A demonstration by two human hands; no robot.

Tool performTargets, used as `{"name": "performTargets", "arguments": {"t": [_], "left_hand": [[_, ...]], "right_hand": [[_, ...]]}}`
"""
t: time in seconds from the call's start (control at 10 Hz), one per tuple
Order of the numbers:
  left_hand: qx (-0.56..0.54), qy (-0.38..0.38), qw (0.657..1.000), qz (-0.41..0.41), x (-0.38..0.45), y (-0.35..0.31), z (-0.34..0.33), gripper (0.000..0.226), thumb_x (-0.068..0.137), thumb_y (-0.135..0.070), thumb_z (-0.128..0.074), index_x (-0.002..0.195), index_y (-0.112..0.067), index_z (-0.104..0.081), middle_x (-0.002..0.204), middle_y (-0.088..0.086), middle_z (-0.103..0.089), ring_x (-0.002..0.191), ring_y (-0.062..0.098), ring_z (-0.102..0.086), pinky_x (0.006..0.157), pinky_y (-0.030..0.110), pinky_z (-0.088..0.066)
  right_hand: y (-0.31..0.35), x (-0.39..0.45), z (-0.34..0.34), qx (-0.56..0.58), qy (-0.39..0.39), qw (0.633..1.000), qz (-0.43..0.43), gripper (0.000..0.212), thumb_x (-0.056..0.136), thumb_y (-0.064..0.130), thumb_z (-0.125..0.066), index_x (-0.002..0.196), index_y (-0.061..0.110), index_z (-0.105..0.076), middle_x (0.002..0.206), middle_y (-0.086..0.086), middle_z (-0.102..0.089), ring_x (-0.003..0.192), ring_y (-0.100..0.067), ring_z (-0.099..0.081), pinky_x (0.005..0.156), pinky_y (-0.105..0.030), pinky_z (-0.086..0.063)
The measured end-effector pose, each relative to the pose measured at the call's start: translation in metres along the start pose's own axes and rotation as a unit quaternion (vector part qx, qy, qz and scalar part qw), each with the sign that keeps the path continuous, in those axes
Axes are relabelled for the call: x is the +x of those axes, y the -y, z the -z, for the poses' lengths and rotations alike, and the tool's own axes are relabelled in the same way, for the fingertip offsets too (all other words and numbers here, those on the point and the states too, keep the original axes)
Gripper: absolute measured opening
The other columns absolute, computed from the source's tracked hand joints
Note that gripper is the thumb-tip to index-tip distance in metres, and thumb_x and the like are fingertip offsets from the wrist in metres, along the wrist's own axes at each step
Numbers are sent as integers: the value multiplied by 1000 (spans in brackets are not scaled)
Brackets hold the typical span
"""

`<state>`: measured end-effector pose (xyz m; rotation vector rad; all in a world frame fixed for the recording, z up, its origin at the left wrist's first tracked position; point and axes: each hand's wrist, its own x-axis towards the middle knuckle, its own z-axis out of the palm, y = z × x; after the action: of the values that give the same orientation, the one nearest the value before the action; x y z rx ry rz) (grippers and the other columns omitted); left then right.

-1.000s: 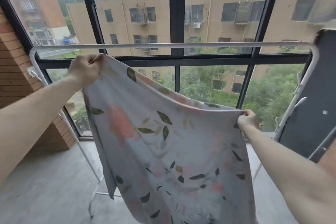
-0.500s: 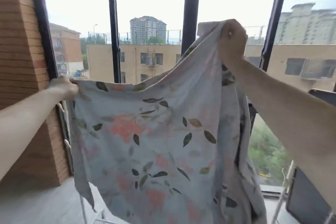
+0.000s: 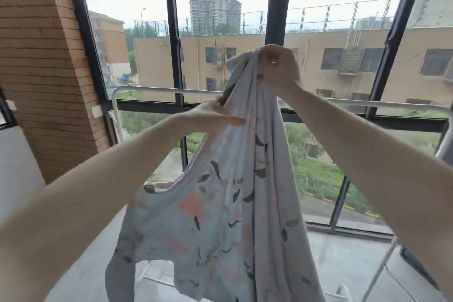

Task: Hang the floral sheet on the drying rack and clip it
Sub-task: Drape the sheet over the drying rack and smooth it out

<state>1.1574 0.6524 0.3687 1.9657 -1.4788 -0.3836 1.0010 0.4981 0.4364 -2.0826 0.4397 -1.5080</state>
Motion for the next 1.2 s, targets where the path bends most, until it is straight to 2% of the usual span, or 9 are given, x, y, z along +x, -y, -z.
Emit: {"name": "performTargets", "arguments": {"t": [0.1, 0.2, 0.3, 0.4, 0.7, 0.9, 1.0, 1.1, 1.2], "left_hand": [[-83, -105, 991, 8, 14, -14, -28, 15, 101, -33, -58, 106, -28, -70, 80, -15, -66, 57, -6, -62, 61, 21, -46], [-128, -182, 974, -31, 10, -12, -34, 20, 90, -33, -60, 91, -25, -78, 75, -7, -70, 64, 5, -57, 58, 22, -44], [-56, -160, 984, -50, 0, -11, -43, 33, 77, -27, -49, 89, -18, -77, 79, -6, -68, 69, 9, -56, 57, 23, -41], [-21, -152, 986, -71, -3, -11, -60, 23, 92, -14, -55, 96, -22, -76, 80, -10, -65, 72, 6, -55, 54, 15, -39], [-174, -176, 966, -80, -8, -12, -60, 31, 95, -21, -59, 82, -41, -78, 79, -10, -68, 77, 12, -58, 69, 33, -43], [-165, -224, 961, 3, -22, 51, 14, 29, 97, -7, -57, 91, -28, -76, 99, -7, -72, 99, 12, -64, 92, 24, -52], [-141, -213, 966, 47, -30, 68, 41, 34, 100, 2, -51, 96, -26, -71, 106, -5, -70, 108, 15, -62, 93, 18, -50], [-178, -239, 954, 42, -33, 65, 48, 30, 98, 1, -55, 113, -18, -73, 112, 3, -70, 103, 16, -66, 99, 29, -51], [-200, -245, 942, 112, -38, 61, 56, 35, 88, -6, -66, 123, -4, -69, 114, 12, -70, 102, 25, -68, 95, 39, -57]], "right_hand": [[-9, -33, -5, 48, 37, 997, -48, 25, 95, 25, -61, 80, 40, -76, 87, 14, -76, 88, -15, -75, 72, -47, -65], [-59, -98, 6, 92, 56, 985, -135, 13, 91, 34, -72, 104, 32, -72, 105, 5, -72, 93, -18, -73, 80, -50, -63], [-133, -219, -1, 9, 149, 951, -272, 78, 75, 52, -85, 138, 22, -50, 123, 2, -57, 103, -17, -63, 89, -43, -57], [-189, -335, -20, -45, 286, 904, -314, 74, 56, 47, -86, 124, 29, -62, 118, 5, -66, 107, -18, -66, 90, -47, -58], [-266, -448, -6, -216, 449, 747, -439, 34, 90, 16, -55, 120, 13, -70, 120, -9, -72, 110, -31, -66, 77, -30, -48], [-245, -253, 76, -411, 136, 817, -380, 44, 85, 30, -52, 123, 18, -70, 126, -6, -71, 117, -30, -66, 90, -30, -50], [-188, -145, 121, -784, 311, 531, -85, 42, 80, 32, -37, 115, 37, -58, 119, 22, -56, 99, -4, -52, 84, -9, -32], [-132, -62, 102, -344, -4, 936, 71, 35, 83, 32, -30, 92, 12, -57, 78, -16, -62, 68, -23, -51, 60, -22, -29], [-70, -64, 91, -282, 39, 951, 123, 32, 93, 16, -52, 67, 35, -51, 64, 10, -54, 59, 1, -55, 56, -24, -39]]}}
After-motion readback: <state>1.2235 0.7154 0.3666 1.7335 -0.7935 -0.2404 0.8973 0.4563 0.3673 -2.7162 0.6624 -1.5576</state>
